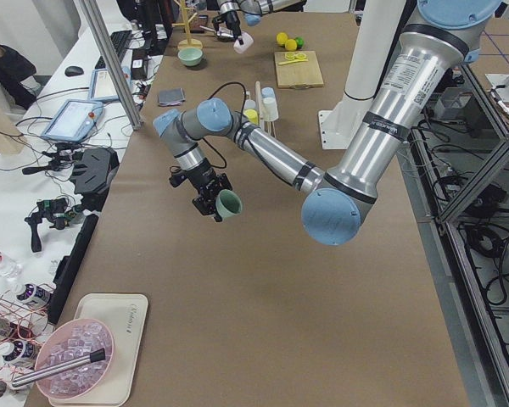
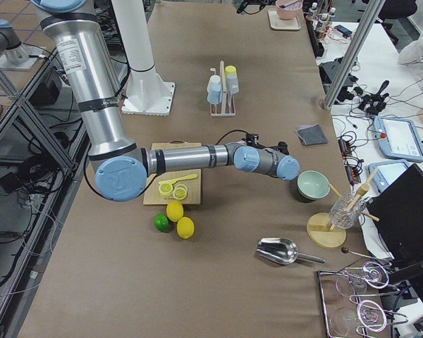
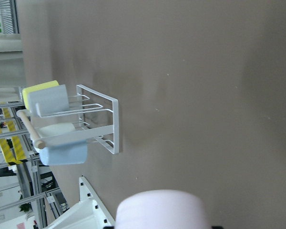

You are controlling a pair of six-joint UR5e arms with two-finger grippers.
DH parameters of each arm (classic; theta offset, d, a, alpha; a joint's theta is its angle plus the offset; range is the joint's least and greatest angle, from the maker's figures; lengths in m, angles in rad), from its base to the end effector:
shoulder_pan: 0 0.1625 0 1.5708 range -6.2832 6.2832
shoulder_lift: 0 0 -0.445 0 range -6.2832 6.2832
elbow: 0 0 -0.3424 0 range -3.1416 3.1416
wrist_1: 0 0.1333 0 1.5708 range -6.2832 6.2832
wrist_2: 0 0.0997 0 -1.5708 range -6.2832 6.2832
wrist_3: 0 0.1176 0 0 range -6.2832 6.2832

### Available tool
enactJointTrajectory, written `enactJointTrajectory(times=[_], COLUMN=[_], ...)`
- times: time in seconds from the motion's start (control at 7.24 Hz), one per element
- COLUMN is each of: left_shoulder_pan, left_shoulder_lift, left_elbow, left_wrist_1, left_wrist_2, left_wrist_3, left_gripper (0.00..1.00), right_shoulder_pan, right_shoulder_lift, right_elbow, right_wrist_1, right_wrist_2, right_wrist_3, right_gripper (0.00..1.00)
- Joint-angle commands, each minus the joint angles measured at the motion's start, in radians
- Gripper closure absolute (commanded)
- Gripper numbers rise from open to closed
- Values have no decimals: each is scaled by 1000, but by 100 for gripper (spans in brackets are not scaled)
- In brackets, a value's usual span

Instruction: Place cup on cup holder

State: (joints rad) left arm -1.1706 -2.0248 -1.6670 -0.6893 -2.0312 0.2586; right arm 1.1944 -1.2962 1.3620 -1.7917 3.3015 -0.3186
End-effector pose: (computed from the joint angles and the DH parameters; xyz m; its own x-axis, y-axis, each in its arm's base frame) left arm 0.1385 -0.5354 0.5154 0.7579 0.4315 -0.4894 -0.5816 0.7867 -0.2070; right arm -0.1912 -0.5306 0.5652 -0.2011 -0.0975 0.9747 0.3161 0.9353 0.1588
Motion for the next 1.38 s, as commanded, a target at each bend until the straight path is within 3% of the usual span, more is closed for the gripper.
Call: enactJointTrajectory(times=[0.0, 0.69, 1.24], left_shoulder_pan=[-4, -30, -60], left_shoulder_lift=[0, 24, 81], left_elbow=[6, 7, 7], left_wrist_1=[-35, -67, -167], left_wrist_2=[15, 14, 12], left_wrist_3=[-5, -33, -32], left_gripper=[100, 100, 100], right_shoulder_pan=[16, -21, -79], right_shoulder_lift=[-18, -77, -103], right_elbow=[-7, -44, -44], right_wrist_1=[76, 95, 97], right_wrist_2=[160, 495, 575], right_wrist_3=[0, -359, -606], right_gripper=[80, 81, 87])
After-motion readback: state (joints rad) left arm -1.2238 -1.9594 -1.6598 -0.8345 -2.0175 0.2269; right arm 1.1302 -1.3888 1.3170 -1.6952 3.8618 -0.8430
